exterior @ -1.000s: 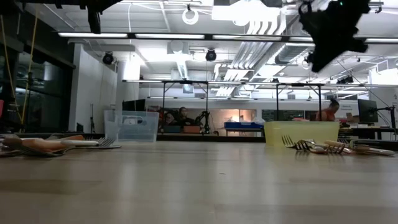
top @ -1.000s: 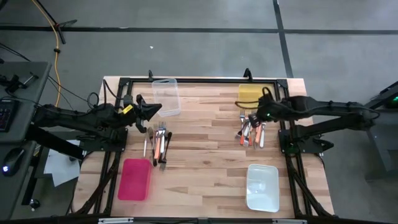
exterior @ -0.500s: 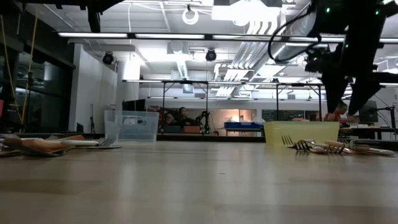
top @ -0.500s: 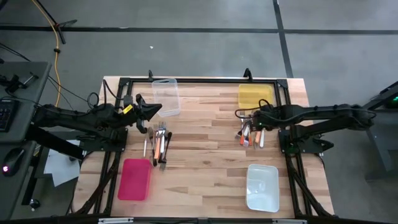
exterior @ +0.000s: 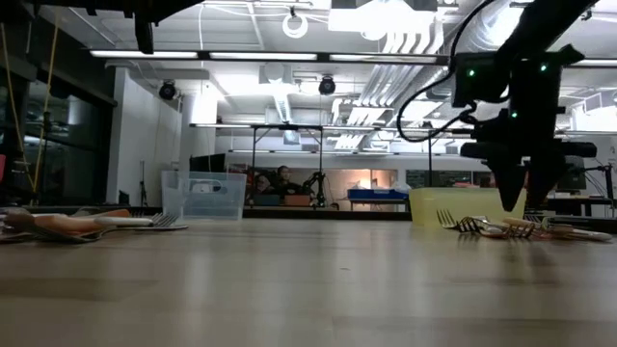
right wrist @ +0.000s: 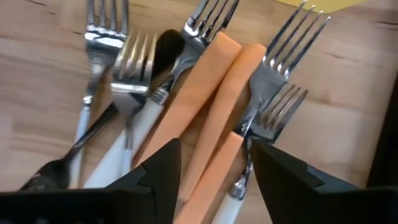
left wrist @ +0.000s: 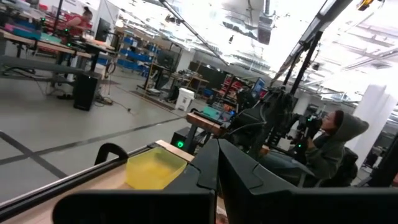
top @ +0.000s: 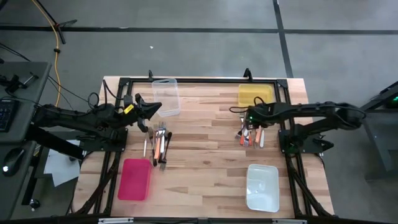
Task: Sort silverware by color (type)
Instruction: Put the orange fork into the transparent bin
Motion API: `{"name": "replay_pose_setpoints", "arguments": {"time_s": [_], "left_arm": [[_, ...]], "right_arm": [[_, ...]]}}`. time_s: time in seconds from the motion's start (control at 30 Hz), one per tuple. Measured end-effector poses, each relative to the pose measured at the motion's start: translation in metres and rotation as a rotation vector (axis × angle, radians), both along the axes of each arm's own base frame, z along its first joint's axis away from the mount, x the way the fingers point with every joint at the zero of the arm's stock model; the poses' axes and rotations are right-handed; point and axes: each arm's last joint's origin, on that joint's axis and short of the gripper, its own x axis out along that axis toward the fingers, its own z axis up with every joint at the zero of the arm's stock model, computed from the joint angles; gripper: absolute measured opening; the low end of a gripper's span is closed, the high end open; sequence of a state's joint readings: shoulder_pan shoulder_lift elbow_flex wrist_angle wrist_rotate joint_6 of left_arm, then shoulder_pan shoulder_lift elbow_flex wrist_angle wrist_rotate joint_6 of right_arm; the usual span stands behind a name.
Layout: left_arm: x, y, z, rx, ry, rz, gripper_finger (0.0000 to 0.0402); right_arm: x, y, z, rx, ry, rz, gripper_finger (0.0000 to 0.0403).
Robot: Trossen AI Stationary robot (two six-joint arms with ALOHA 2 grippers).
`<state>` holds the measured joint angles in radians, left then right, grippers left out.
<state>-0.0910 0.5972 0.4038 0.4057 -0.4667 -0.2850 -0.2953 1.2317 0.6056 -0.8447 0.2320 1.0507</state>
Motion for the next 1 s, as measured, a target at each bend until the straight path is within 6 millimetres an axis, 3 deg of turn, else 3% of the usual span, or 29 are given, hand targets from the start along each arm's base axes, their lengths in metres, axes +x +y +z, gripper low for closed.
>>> {"name": "replay_pose_setpoints", "arguments": {"time_s": [0.43,1.0], "left_arm": [[0.0,0.0,0.0,-0.011,-0.006,-0.002,0.0001],[0.0,0.0,0.0,-0.025,-0.012,-0.004,0.0001]], "right_arm": [[0.011,-0.015,-0.016,0.041,0.023,0.054,0.0142],[0.006,-0.013,-0.006,0.023,-0.009,0.076,0.0138]]}}
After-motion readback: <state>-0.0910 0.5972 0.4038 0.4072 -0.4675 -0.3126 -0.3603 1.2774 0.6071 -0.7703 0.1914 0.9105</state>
